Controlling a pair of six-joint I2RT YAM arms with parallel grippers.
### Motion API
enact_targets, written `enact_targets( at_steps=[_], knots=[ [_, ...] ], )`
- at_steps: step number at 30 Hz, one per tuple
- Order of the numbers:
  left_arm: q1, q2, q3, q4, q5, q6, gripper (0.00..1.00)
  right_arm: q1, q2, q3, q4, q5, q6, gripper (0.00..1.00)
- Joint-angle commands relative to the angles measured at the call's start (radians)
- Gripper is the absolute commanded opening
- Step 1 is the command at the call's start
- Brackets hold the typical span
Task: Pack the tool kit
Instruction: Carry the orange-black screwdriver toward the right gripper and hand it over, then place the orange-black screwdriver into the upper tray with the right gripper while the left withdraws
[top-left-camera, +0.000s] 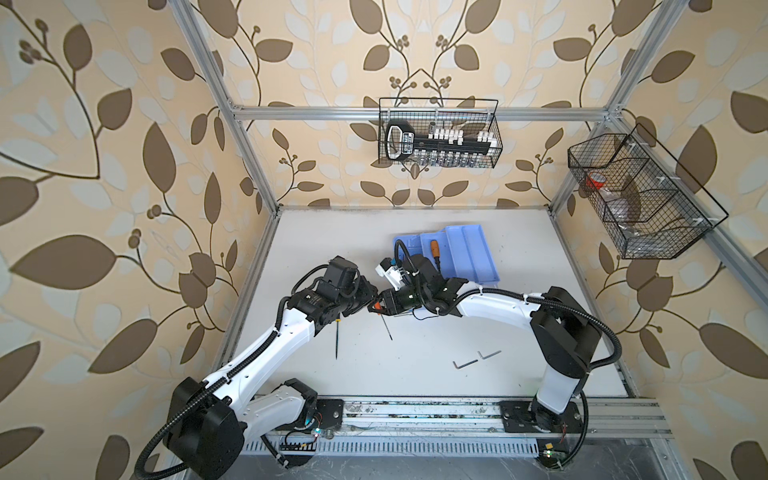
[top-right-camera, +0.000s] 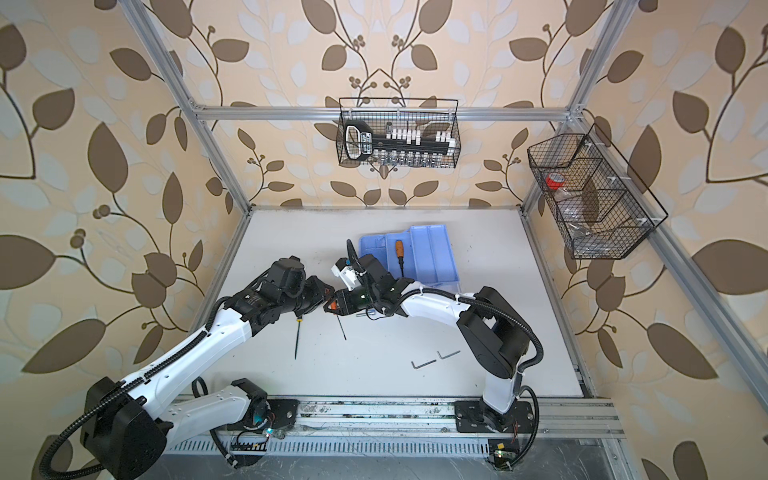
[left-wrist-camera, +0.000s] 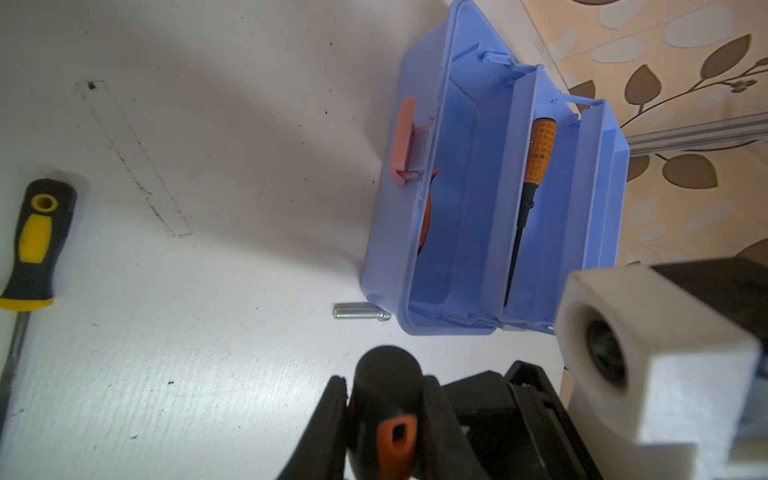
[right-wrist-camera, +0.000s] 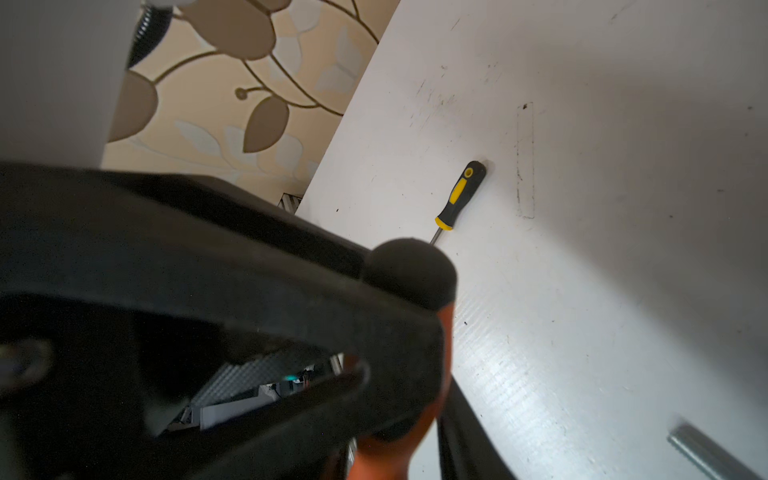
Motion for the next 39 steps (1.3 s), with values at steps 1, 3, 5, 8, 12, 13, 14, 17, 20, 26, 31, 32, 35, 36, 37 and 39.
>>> enact_targets(
  at_steps=[1, 3, 5, 8, 12, 13, 14, 17, 20, 26, 31, 32, 35, 36, 37, 39],
  knots=[
    [-0.015, -0.021, 0.022, 0.044, 0.02, -0.018, 0.0, 0.003, 0.017, 0.026, 0.025, 0.018, 0.016, 0.2],
    [-0.017, -0.027, 0.018, 0.057, 0.019, -0.02, 0.0, 0.005, 0.015, 0.02, 0.022, 0.029, 0.025, 0.11],
    [-0.019, -0.033, 0.024, 0.071, 0.022, -0.016, 0.32, 0.008, 0.009, 0.013, 0.015, 0.045, 0.029, 0.07],
    [-0.019, -0.064, 0.046, 0.075, 0.013, -0.007, 0.9, 0.005, -0.005, 0.017, -0.036, 0.081, 0.023, 0.04],
    [-0.018, -0.154, 0.089, -0.018, -0.103, 0.016, 0.99, -0.041, -0.038, 0.04, -0.157, 0.152, -0.022, 0.02],
    [-0.018, -0.185, 0.098, -0.056, -0.148, 0.016, 0.99, -0.06, -0.051, 0.047, -0.196, 0.181, -0.045, 0.02],
    [-0.019, -0.217, 0.103, -0.092, -0.196, 0.041, 0.99, -0.08, -0.067, 0.057, -0.253, 0.235, -0.074, 0.02],
    [-0.019, -0.304, 0.076, -0.165, -0.336, 0.051, 0.99, -0.123, -0.091, 0.152, -0.488, 0.517, -0.176, 0.02],
    [-0.017, -0.369, 0.029, -0.217, -0.421, 0.049, 0.99, -0.142, -0.092, 0.232, -0.634, 0.759, -0.244, 0.01],
    [-0.017, -0.399, -0.043, -0.272, -0.461, 0.051, 0.99, -0.233, -0.045, 0.304, -0.705, 0.891, -0.282, 0.02],
    [-0.017, -0.38, -0.062, -0.304, -0.478, 0.061, 0.99, -0.254, 0.036, 0.389, -0.744, 0.972, -0.322, 0.03],
    [-0.017, -0.38, -0.067, -0.307, -0.481, 0.063, 0.99, -0.254, 0.054, 0.408, -0.756, 0.987, -0.329, 0.04],
    [-0.017, -0.384, -0.083, -0.309, -0.484, 0.065, 0.99, -0.256, 0.104, 0.455, -0.772, 1.003, -0.347, 0.08],
    [-0.017, -0.386, -0.089, -0.311, -0.486, 0.066, 0.99, -0.256, 0.12, 0.464, -0.772, 1.002, -0.349, 0.09],
    [-0.017, -0.388, -0.093, -0.313, -0.489, 0.064, 0.99, -0.256, 0.133, 0.471, -0.769, 1.003, -0.348, 0.1],
    [-0.016, -0.389, -0.101, -0.321, -0.497, 0.065, 0.99, -0.256, 0.16, 0.486, -0.762, 1.002, -0.345, 0.11]
  ],
)
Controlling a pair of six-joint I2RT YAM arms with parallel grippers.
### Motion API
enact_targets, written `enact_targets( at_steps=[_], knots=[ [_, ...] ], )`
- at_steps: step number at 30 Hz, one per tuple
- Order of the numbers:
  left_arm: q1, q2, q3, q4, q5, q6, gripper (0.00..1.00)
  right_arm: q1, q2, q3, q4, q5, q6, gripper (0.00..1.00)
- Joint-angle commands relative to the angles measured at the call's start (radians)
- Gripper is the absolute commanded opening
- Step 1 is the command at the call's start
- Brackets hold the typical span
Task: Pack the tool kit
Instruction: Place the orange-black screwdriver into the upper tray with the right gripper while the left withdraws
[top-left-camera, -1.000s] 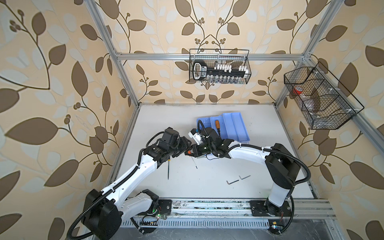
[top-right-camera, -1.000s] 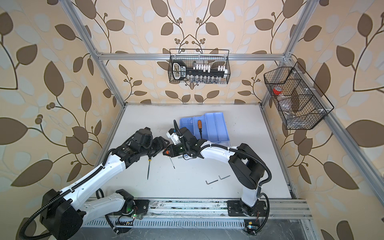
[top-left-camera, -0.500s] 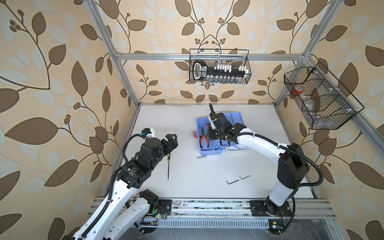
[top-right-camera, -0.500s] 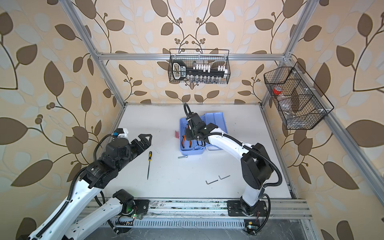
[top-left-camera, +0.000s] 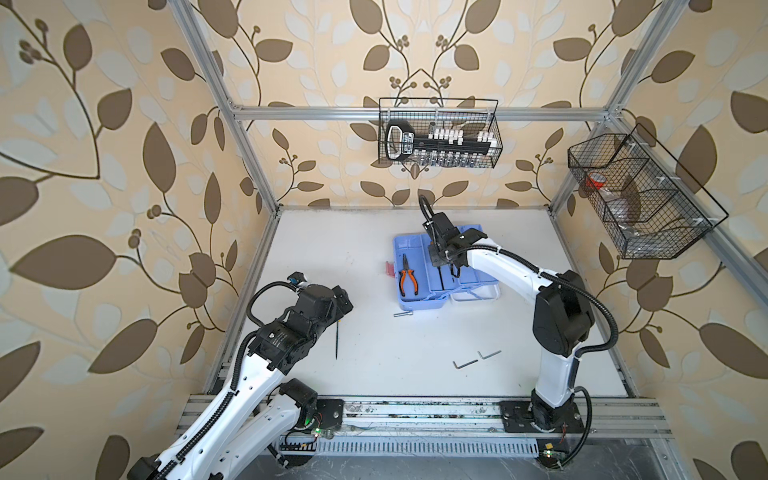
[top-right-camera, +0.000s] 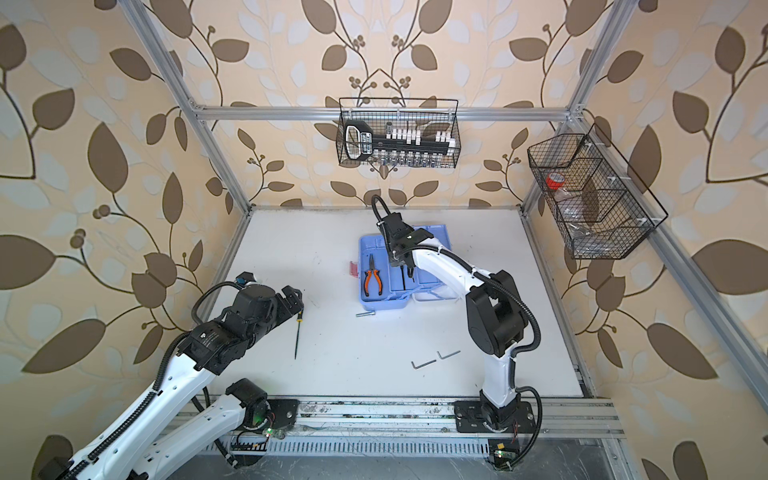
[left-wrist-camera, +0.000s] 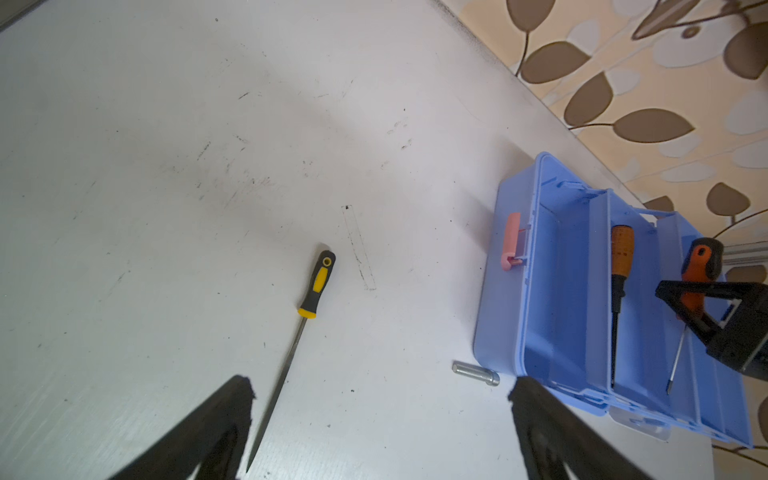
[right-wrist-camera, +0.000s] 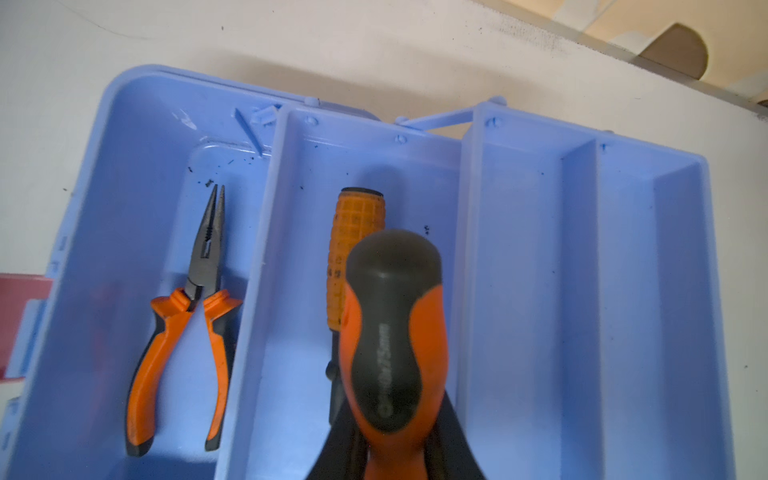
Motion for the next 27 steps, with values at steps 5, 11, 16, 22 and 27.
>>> enact_targets(
  at_steps=[5, 11, 16, 22, 27],
  knots=[
    [-0.005, -0.006, -0.036, -0.025, -0.054, 0.007, 0.99, -0.005, 0.083, 0.079, -0.056, 0.054, -0.019, 0.19],
    [-0.004, 0.031, -0.05, -0.003, -0.053, 0.012, 0.99, -0.005, 0.058, 0.061, -0.036, 0.029, -0.001, 0.36],
    [-0.003, 0.09, -0.09, 0.024, -0.058, 0.005, 0.99, 0.0, -0.008, 0.034, -0.018, -0.005, 0.019, 0.37],
    [0.005, 0.183, -0.09, 0.016, -0.107, 0.008, 0.99, 0.034, -0.134, -0.038, 0.029, -0.05, 0.041, 0.37],
    [0.019, 0.317, -0.06, 0.048, -0.117, 0.033, 0.88, 0.084, -0.261, -0.153, 0.125, -0.147, 0.064, 0.38]
  ],
)
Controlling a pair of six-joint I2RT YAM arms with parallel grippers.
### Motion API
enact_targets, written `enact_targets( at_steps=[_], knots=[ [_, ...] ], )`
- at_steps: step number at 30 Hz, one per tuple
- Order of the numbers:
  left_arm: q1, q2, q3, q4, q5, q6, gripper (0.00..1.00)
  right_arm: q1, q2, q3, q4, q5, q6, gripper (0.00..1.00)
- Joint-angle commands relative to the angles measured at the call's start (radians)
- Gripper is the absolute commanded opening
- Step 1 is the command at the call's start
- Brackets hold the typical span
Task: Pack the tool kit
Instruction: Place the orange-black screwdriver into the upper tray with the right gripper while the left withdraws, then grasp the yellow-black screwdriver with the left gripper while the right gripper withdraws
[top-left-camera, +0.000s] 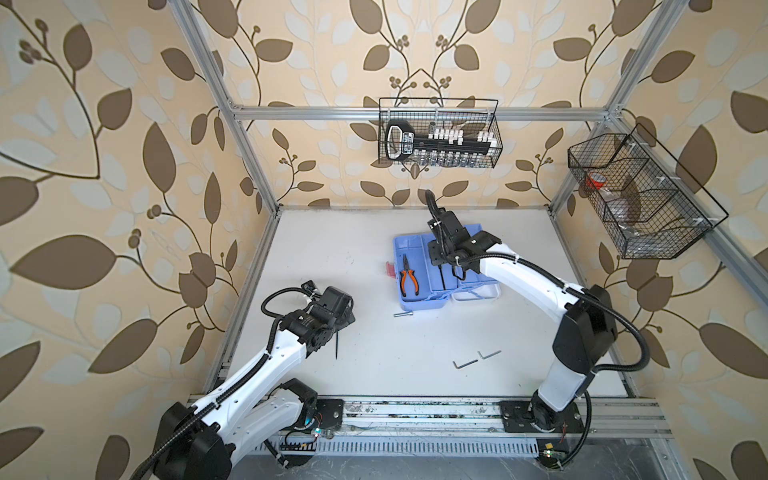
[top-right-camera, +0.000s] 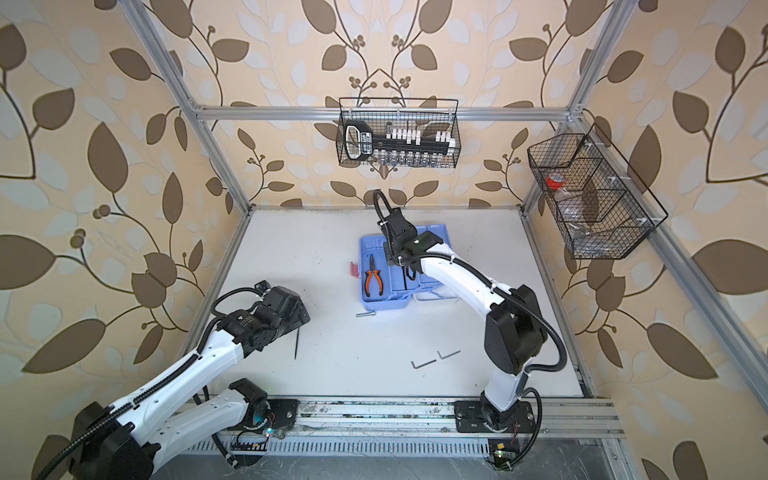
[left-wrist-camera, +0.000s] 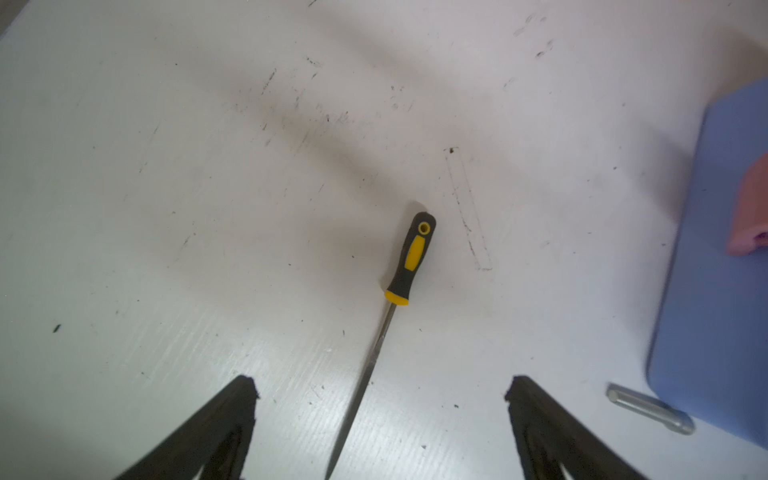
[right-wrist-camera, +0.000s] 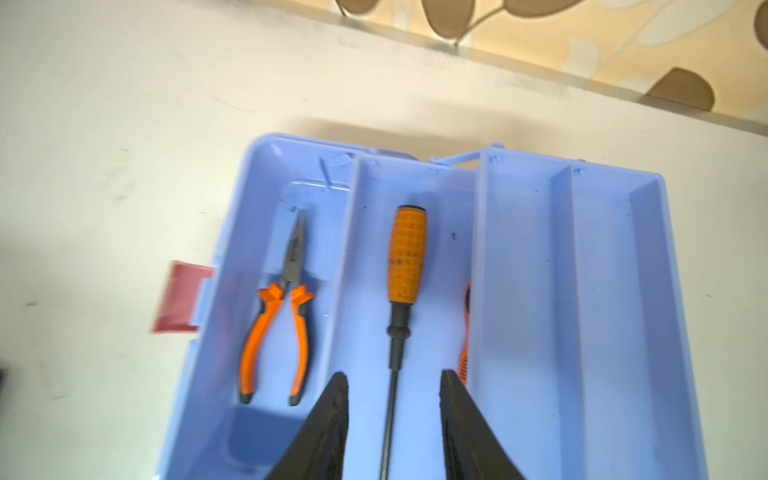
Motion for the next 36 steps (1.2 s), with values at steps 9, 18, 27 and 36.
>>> enact_targets(
  at_steps=[9, 18, 27, 36],
  knots=[
    [0.035, 0.305, 0.098, 0.127, -0.072, 0.067, 0.73, 0.063, -0.18, -0.186, 0.089, -0.115, 0.046, 0.39],
    [0.179, 0.491, 0.127, 0.263, 0.118, 0.132, 0.68, 0.048, -0.272, -0.276, 0.095, -0.115, 0.051, 0.39],
    [0.203, 0.653, 0.191, 0.312, 0.249, 0.149, 0.4, -0.001, -0.356, -0.407, 0.114, -0.14, 0.061, 0.39],
    [0.203, 0.649, 0.182, 0.297, 0.27, 0.138, 0.06, -0.011, -0.363, -0.429, 0.135, -0.182, 0.078, 0.39]
  ],
)
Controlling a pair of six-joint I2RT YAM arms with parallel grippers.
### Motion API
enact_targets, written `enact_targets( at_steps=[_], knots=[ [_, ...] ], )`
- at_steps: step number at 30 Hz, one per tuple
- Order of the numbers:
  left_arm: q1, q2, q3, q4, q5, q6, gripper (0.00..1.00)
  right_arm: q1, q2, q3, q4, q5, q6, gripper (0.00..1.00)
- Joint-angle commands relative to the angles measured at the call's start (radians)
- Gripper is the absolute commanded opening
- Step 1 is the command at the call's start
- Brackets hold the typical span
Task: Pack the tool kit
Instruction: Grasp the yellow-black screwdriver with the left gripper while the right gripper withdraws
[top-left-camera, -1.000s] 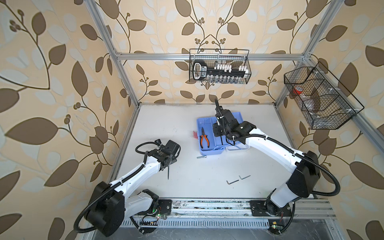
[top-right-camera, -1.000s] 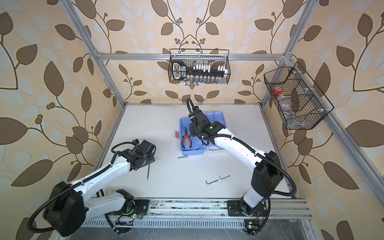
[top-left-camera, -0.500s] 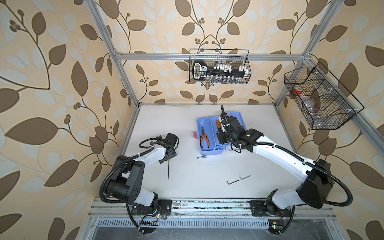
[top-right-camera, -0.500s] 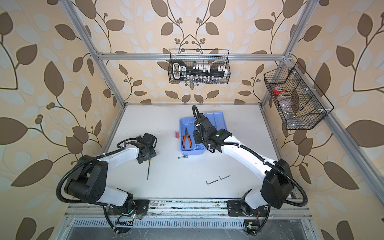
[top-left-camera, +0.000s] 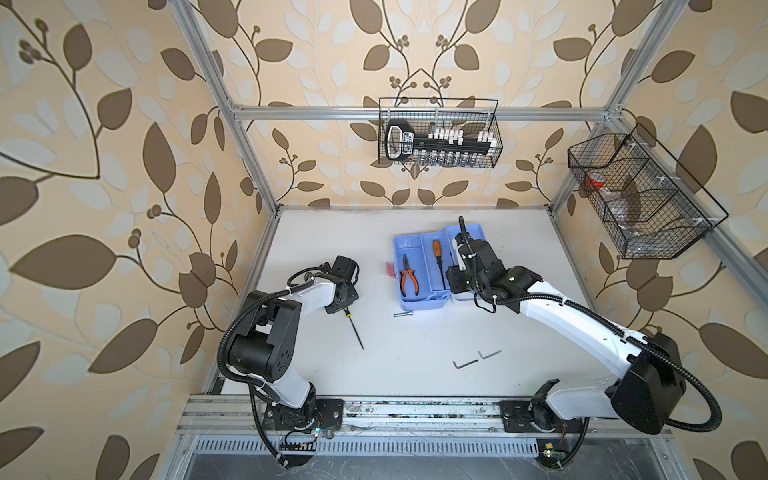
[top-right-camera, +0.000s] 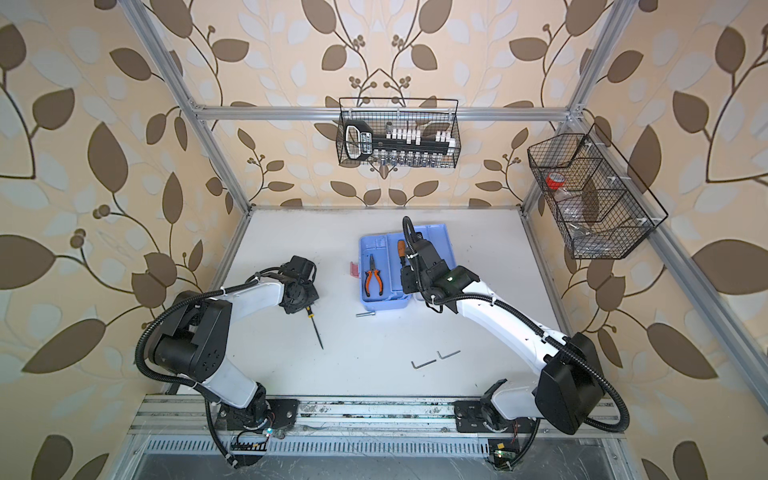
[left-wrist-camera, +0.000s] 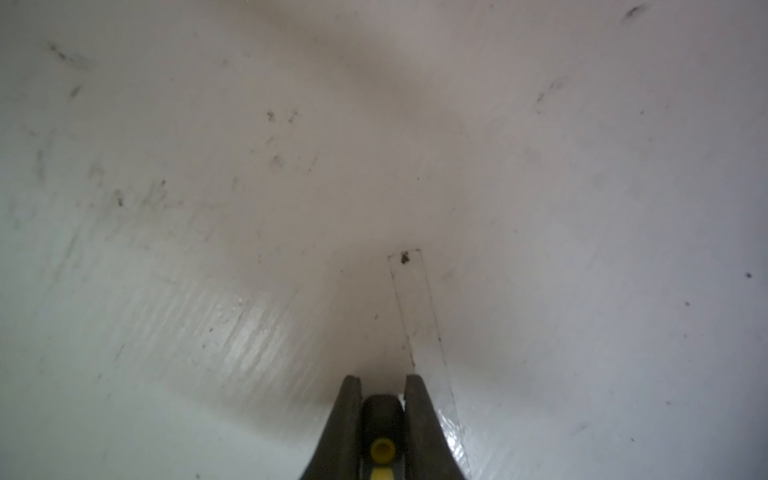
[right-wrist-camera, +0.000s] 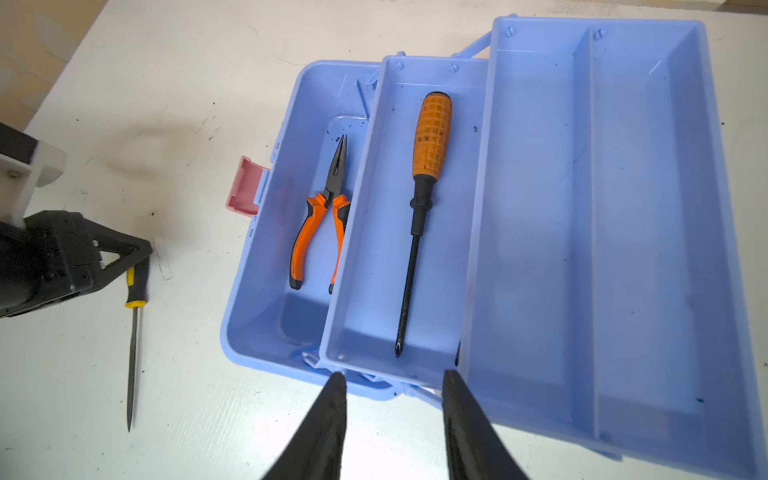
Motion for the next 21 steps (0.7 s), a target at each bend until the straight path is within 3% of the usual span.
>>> enact_targets(
  at_steps=[1, 7, 11, 21],
  knots=[
    [-0.003, 0.007, -0.024, -0.047, 0.057, -0.006, 0.04, 0.0, -0.004, -0.009, 0.023, -0.039, 0.019, 0.39],
    [-0.003, -0.035, -0.027, -0.061, 0.071, -0.011, 0.0, 0.042, 0.012, -0.005, 0.043, -0.054, 0.031, 0.4],
    [-0.006, -0.098, -0.023, -0.076, 0.106, -0.027, 0.0, 0.144, 0.036, 0.004, 0.101, -0.071, -0.042, 0.44],
    [-0.035, -0.33, -0.018, -0.149, 0.202, -0.078, 0.0, 0.244, 0.194, 0.001, 0.276, -0.353, -0.056, 0.47]
  ],
)
